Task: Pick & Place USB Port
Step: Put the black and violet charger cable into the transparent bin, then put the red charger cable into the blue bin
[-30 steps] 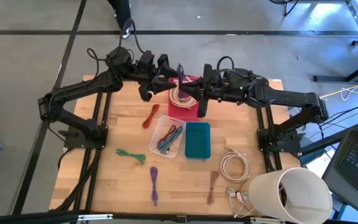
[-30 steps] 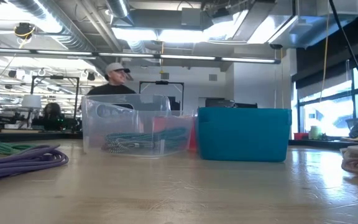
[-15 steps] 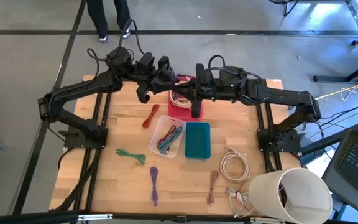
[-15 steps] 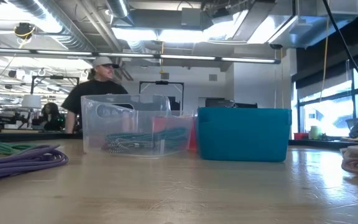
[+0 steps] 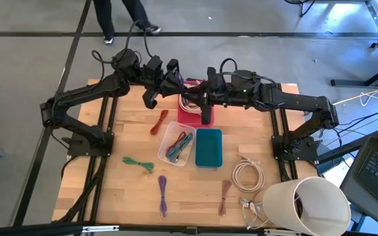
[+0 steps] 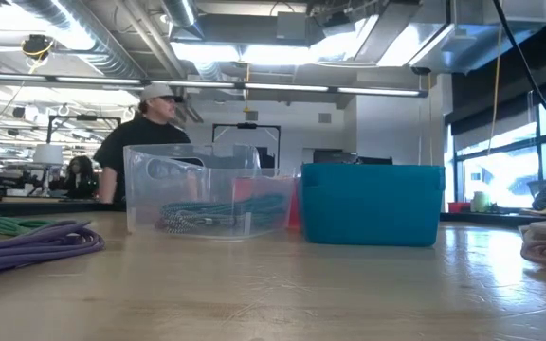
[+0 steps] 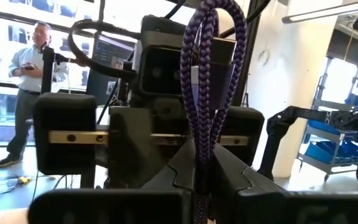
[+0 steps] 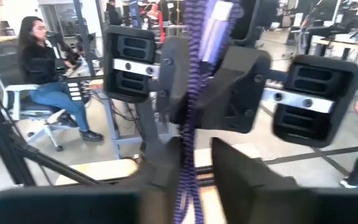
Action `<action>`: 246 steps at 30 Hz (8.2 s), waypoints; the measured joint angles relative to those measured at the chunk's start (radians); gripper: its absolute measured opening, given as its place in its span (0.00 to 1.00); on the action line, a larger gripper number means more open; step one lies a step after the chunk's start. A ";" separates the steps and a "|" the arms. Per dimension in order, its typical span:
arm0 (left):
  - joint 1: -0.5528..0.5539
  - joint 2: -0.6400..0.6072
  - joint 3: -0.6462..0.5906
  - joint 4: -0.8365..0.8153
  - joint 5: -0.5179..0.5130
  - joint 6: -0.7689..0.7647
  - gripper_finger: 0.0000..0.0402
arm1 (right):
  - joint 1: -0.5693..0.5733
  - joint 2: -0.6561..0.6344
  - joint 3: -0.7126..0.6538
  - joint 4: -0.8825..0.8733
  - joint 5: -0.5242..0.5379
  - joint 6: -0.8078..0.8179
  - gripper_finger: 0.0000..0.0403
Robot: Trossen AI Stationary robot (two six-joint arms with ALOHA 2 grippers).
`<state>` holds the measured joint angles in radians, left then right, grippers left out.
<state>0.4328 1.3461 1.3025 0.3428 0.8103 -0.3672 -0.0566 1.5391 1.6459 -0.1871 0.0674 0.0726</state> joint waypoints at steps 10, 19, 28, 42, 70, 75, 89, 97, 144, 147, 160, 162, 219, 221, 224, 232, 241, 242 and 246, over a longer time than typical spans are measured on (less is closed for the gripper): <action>0.033 -0.015 0.000 -0.011 0.057 -0.049 0.03 | -0.003 -0.032 0.120 -0.393 0.288 0.005 0.69; 0.105 -0.125 0.002 -0.508 -0.063 -0.091 0.03 | 0.006 -0.031 0.382 -1.231 0.638 0.353 0.67; -0.033 -0.048 -0.009 -0.946 -0.362 -0.109 0.03 | 0.006 -0.033 0.391 -1.381 0.688 0.394 0.63; -0.186 0.080 -0.277 -0.712 -0.430 -0.451 0.03 | 0.007 -0.087 0.391 -1.384 0.701 0.340 0.59; -0.249 0.296 -0.402 -0.401 -0.465 -0.671 0.03 | 0.007 -0.115 0.390 -1.384 0.719 0.234 0.53; -0.268 0.211 -0.316 -0.634 -0.553 -0.614 0.03 | 0.007 -0.120 0.390 -1.384 0.719 0.233 0.53; -0.292 0.207 -0.210 -1.002 -0.669 -0.621 0.03 | 0.007 -0.124 0.390 -1.384 0.752 0.240 0.53; -0.299 0.330 -0.191 -0.966 -0.662 -0.565 0.03 | 0.007 -0.124 0.390 -1.384 0.748 0.257 0.53; -0.181 0.099 -0.071 -1.324 -0.869 -0.312 0.46 | 0.007 -0.138 0.390 -1.384 0.688 0.257 0.53; -0.124 0.093 -0.071 -1.417 -0.922 -0.248 0.46 | 0.007 -0.140 0.390 -1.384 0.696 0.261 0.53; 0.075 0.227 -0.201 -1.308 -0.797 -0.108 0.46 | 0.007 -0.142 0.390 -1.384 0.646 0.294 0.53; 0.081 0.247 -0.217 -1.249 -0.756 -0.111 0.46 | 0.007 -0.142 0.390 -1.384 0.646 0.294 0.53; 0.217 -0.074 -0.373 0.493 0.032 -0.367 0.05 | 0.008 0.070 0.390 -0.776 0.318 0.070 0.53; 0.217 -0.054 -0.359 0.520 0.046 -0.369 0.05 | 0.008 0.089 0.390 -0.716 0.284 0.055 0.53; 0.217 -0.024 -0.332 0.520 0.067 -0.364 0.05 | 0.007 0.114 0.390 -0.631 0.239 0.046 0.53; 0.217 0.011 -0.252 0.521 0.127 -0.363 0.05 | 0.007 0.157 0.391 -0.515 0.194 0.043 0.53; 0.207 0.011 -0.230 0.518 0.144 -0.361 0.05 | 0.007 0.181 0.391 -0.429 0.192 0.023 0.53; 0.207 0.011 -0.230 0.518 0.144 -0.361 0.05 | 0.007 0.182 0.390 -0.428 0.191 0.023 0.53; 0.207 0.011 -0.230 0.518 0.144 -0.361 0.05 | 0.006 0.181 0.390 -0.414 0.191 0.023 0.53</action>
<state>0.6399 1.3575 1.0721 0.8612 0.9543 -0.7284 -0.0505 1.7203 2.0361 -0.6009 0.2579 0.0956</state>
